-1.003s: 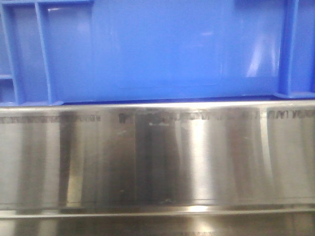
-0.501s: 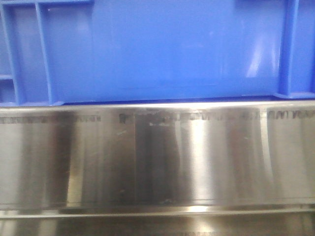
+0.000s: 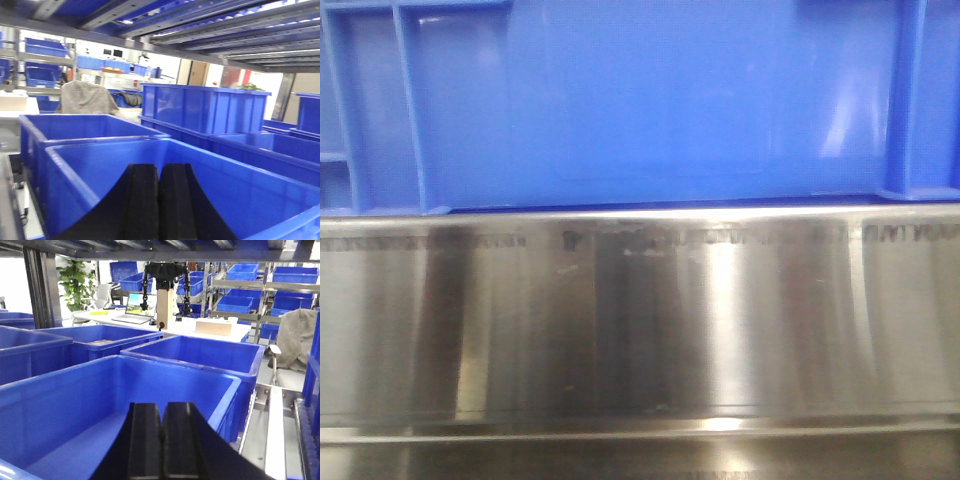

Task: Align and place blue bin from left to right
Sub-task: 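Raise both grippers up and away from the placed blue bin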

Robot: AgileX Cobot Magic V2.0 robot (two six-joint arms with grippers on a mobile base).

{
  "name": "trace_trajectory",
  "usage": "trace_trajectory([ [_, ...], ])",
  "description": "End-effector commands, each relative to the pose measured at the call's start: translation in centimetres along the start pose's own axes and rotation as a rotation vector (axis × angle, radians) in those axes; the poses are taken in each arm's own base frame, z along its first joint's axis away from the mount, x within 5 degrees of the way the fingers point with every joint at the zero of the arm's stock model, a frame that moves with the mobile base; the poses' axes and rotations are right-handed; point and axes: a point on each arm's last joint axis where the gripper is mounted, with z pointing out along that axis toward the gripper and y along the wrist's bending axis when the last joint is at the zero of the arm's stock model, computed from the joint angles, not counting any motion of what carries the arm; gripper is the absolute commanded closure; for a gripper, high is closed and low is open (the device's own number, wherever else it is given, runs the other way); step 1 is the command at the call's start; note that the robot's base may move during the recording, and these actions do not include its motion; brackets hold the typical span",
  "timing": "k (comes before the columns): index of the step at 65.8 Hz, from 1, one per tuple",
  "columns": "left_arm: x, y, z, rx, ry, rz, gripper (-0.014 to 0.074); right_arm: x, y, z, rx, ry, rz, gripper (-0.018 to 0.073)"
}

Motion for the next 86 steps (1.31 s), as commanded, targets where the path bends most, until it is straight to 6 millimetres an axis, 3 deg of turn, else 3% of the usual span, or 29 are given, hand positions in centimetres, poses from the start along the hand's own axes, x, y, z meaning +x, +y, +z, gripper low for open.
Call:
trace_trajectory([
  [1,-0.02,-0.03,-0.19,0.006,-0.003,0.000,0.0707,-0.03,-0.02,-0.16,-0.001,-0.011,-0.021,0.0638],
  [86,-0.01,-0.02,-0.20,0.004,-0.002,0.000,0.0707,-0.03,-0.02,-0.16,-0.001,-0.011,-0.021,0.0638],
])
